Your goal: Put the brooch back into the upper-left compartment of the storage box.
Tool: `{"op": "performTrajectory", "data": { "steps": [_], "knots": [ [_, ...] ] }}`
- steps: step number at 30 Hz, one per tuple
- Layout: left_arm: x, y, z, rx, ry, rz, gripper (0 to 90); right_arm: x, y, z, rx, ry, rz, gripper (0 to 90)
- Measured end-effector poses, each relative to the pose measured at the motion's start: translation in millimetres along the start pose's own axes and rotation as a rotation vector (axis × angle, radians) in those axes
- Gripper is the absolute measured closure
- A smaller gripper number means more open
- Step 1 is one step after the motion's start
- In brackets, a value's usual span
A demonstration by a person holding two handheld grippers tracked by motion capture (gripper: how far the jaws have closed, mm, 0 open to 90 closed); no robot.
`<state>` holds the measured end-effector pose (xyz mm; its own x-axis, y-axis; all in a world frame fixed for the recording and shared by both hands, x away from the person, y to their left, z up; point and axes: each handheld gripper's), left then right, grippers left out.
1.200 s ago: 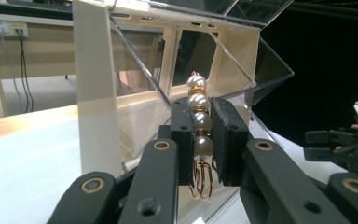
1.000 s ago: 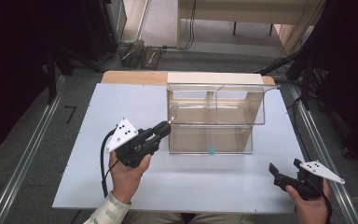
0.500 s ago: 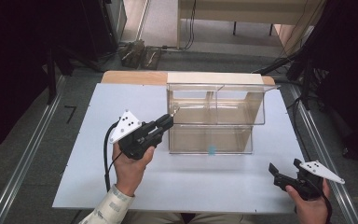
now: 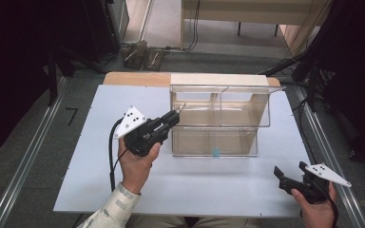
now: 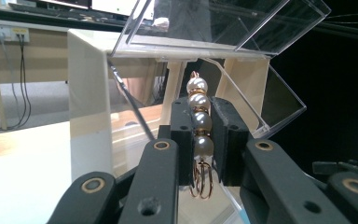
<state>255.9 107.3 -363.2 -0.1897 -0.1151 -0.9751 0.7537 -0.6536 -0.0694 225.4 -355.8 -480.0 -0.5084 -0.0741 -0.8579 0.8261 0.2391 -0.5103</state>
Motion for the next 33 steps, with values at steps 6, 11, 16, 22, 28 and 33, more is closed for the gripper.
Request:
{"op": "performTrajectory", "data": {
  "steps": [6, 11, 16, 22, 28, 33],
  "knots": [
    [-2.8, 7.6, 1.5, 0.003, 0.002, 0.003, 80.2, 0.1, -0.2, 0.7, 0.0, -0.001, 0.003, 4.8],
    [-3.8, 12.6, 0.9, -0.008, 0.005, 0.005, 80.1, 0.1, 0.0, 1.5, 0.001, -0.003, 0.006, 4.8],
    [-3.8, 19.2, 0.4, -0.018, 0.01, 0.009, 80.1, 0.1, -0.1, 1.3, -0.001, -0.004, 0.007, 4.8],
    [-4.2, 26.3, 0.2, -0.023, 0.017, 0.011, 80.1, 0.1, -0.2, 1.7, 0.0, -0.001, 0.007, 4.8],
    [-3.8, 31.5, -1.2, -0.035, 0.027, 0.001, 80.0, 0.1, -0.5, 1.9, -0.001, -0.001, 0.009, 4.8],
    [-3.3, 31.7, -0.7, -0.049, 0.046, 0.01, 75.9, 0.2, -0.5, 1.8, -0.002, -0.001, 0.009, 4.8]
  ]
}}
Point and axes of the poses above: each handheld gripper's, and its own axes: y roughly forward along the jaws, x roughly out of its underside, z roughly to its right, and after that the axes turned 2 degrees about z, right-handed
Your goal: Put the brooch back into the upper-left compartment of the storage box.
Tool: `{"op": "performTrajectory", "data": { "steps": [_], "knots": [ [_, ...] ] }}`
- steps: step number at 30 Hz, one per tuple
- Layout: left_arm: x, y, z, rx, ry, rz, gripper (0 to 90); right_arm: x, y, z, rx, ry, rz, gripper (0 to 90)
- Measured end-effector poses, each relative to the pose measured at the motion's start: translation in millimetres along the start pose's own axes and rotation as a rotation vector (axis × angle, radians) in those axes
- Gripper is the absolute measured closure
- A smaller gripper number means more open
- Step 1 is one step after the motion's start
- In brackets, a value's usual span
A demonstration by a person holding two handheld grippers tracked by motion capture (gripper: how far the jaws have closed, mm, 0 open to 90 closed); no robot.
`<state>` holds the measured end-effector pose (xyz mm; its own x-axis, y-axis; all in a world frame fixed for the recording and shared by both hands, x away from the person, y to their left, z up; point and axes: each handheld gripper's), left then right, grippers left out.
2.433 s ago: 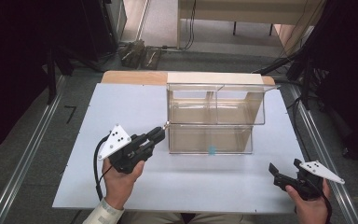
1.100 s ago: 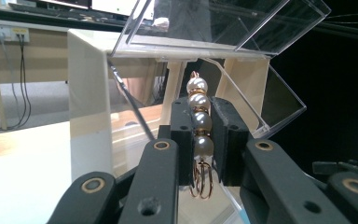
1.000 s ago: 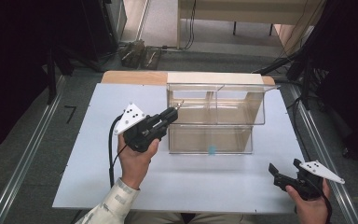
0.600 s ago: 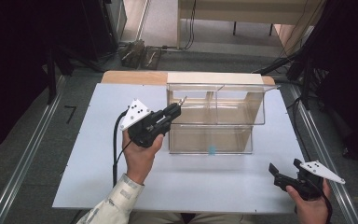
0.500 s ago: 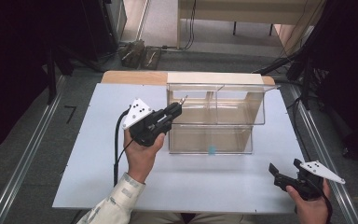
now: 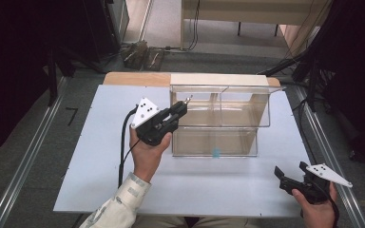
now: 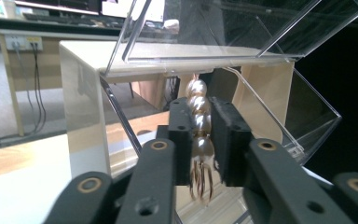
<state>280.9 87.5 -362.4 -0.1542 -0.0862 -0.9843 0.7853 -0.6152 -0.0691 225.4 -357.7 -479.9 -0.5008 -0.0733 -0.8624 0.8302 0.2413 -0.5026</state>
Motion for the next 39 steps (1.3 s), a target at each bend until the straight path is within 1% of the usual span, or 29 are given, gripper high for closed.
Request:
{"op": "performTrajectory", "data": {
  "steps": [2, 4, 7, 11, 13, 15, 17, 19, 22, 26, 28, 34, 39],
  "knots": [
    [-0.1, -0.5, 0.8, 0.007, 0.002, 0.005, 67.4, 0.0, 0.0, 0.0, 0.0, 0.001, 0.0, 4.8],
    [0.1, -1.4, 1.7, 0.008, 0.006, 0.007, 65.8, -0.1, -0.1, -0.1, 0.001, 0.001, 0.001, 4.8],
    [0.1, -3.2, 2.2, 0.015, 0.001, 0.015, 63.0, -0.1, 0.0, -0.3, 0.001, 0.001, 0.001, 4.8],
    [-0.2, -5.3, 4.9, 0.022, 0.016, 0.015, 57.0, -0.1, 0.0, -0.4, 0.001, 0.0, 0.001, 4.9],
    [-0.7, -6.9, 5.9, 0.032, 0.015, 0.018, 53.1, -0.1, 0.1, -0.3, 0.001, 0.0, 0.0, 4.8],
    [-1.2, -8.5, 6.7, 0.033, 0.017, 0.021, 52.2, 0.0, 0.2, -0.1, 0.0, -0.004, -0.001, 4.8],
    [-1.2, -9.7, 7.2, 0.033, 0.02, 0.023, 47.4, -0.1, 0.1, -0.4, 0.0, -0.001, 0.0, 4.8],
    [-1.2, -11.7, 7.6, 0.032, 0.023, 0.021, 46.1, 0.0, 0.1, -0.3, -0.001, -0.003, -0.001, 4.8],
    [-0.4, -15.5, 8.4, 0.03, 0.029, 0.015, 39.5, -0.1, 0.0, -0.5, 0.001, 0.001, 0.0, 4.8],
    [0.2, -23.0, 7.7, 0.018, 0.025, 0.023, 34.0, -0.1, 0.0, -0.5, 0.002, 0.0, -0.001, 4.8],
    [1.5, -27.3, 6.5, 0.005, 0.027, 0.021, 33.3, -0.1, 0.0, -0.6, 0.001, 0.0, -0.002, 4.9],
    [10.6, -41.1, -2.3, -0.049, 0.022, 0.027, 26.1, 0.0, 0.2, -0.7, 0.002, 0.001, -0.005, 4.8],
    [19.7, -49.1, -9.8, -0.089, 0.024, 0.01, 21.7, 0.1, 0.5, -1.2, 0.002, 0.003, -0.008, 4.9]
  ]
}}
Point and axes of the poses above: each handheld gripper's, and its own axes: y roughly forward along the jaws, x roughly out of its underside, z roughly to its right, and after that the axes turned 2 degrees about z, right-handed
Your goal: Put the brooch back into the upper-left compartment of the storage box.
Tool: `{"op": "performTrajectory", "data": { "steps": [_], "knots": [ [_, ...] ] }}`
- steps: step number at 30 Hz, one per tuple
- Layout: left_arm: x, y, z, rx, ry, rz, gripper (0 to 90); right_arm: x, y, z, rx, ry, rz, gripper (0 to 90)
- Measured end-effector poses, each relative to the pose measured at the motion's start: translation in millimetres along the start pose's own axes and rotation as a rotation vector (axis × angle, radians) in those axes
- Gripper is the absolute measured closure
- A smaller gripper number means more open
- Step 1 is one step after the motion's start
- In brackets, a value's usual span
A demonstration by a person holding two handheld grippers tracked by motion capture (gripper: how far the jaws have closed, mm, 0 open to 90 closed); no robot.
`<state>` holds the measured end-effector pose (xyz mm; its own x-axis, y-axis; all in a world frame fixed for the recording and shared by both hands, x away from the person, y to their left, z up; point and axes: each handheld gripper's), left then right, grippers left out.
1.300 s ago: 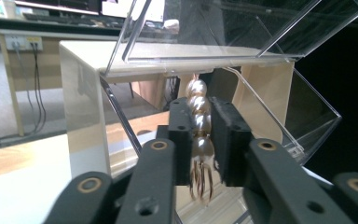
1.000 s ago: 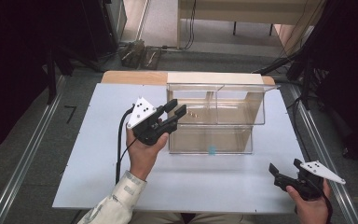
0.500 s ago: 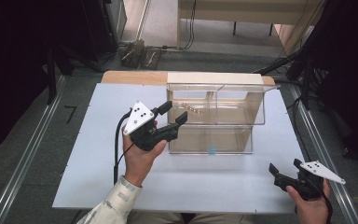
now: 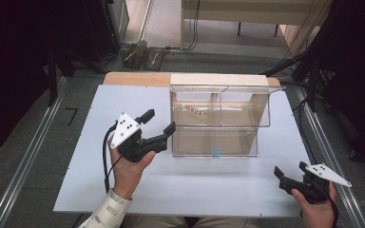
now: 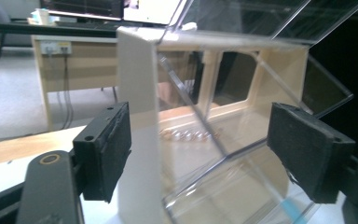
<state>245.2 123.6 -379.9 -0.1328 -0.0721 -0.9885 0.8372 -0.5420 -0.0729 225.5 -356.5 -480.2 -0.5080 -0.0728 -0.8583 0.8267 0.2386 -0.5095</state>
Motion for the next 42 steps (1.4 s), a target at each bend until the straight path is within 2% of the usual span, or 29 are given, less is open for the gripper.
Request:
{"op": "performTrajectory", "data": {
  "steps": [7, 16, 28, 42],
  "knots": [
    [11.4, -5.9, -6.2, -0.057, 0.015, -0.013, 16.1, 0.0, 0.1, 0.0, 0.001, -0.001, 0.0, 4.8],
    [29.3, -16.8, -17.0, -0.111, 0.018, -0.044, 14.3, -0.1, -0.5, 0.7, 0.0, -0.003, 0.003, 4.8],
    [51.1, -36.2, -35.2, -0.185, -0.007, -0.077, 14.3, -0.3, -1.0, -0.1, -0.002, -0.004, 0.006, 4.9],
    [66.7, -57.2, -51.8, -0.261, -0.027, -0.099, 14.4, -0.5, -1.4, -0.1, -0.005, -0.006, 0.011, 4.8]
  ]
}}
Point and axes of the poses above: each handheld gripper's, and its own axes: y roughly forward along the jaws, x roughly out of its underside, z roughly to its right, and after that the axes turned 2 degrees about z, right-handed
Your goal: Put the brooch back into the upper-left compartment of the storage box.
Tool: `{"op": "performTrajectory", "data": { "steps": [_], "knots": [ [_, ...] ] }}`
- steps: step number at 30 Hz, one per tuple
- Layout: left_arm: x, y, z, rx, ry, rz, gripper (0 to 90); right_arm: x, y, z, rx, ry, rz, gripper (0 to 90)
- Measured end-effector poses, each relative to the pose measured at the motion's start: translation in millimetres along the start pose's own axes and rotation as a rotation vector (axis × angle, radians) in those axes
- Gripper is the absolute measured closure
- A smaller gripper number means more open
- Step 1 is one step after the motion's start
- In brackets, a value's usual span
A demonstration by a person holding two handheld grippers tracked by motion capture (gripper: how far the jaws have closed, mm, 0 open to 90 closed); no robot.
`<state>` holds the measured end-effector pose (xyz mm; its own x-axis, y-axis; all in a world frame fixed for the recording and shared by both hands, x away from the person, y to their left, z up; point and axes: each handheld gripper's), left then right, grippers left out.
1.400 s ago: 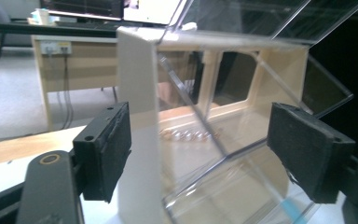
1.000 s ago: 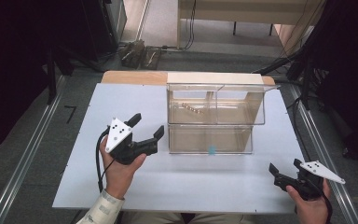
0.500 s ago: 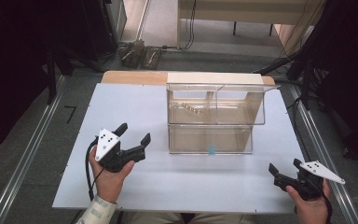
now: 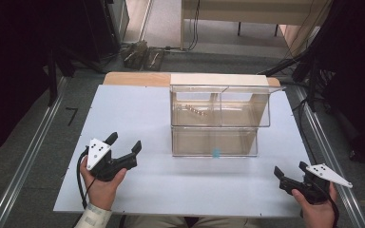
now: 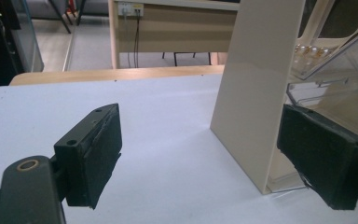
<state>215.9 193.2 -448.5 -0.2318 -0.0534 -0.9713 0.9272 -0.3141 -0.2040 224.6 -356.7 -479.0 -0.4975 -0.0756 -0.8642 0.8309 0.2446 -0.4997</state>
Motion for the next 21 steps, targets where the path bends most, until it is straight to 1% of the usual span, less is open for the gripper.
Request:
{"op": "performTrajectory", "data": {
  "steps": [9, 16, 21],
  "knots": [
    [8.4, -12.4, -8.5, -0.035, -0.012, -0.017, 14.3, -0.1, -0.6, -0.8, -0.003, 0.002, -0.001, 4.8],
    [15.2, -18.8, -13.6, -0.048, 0.0, -0.045, 14.3, -0.1, -0.6, -0.9, -0.003, 0.002, -0.001, 4.8],
    [19.3, -24.4, -19.6, -0.064, -0.008, -0.056, 14.3, 0.0, -0.8, -0.7, -0.002, -0.002, -0.002, 4.8]
  ]
}}
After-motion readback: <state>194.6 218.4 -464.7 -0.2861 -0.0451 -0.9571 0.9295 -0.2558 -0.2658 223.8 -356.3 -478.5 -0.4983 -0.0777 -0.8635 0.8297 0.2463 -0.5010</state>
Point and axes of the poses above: each handheld gripper's, and its own axes: y roughly forward along the jaws, x roughly out of its underside, z roughly to its right, and after that the axes turned 2 degrees about z, right-handed
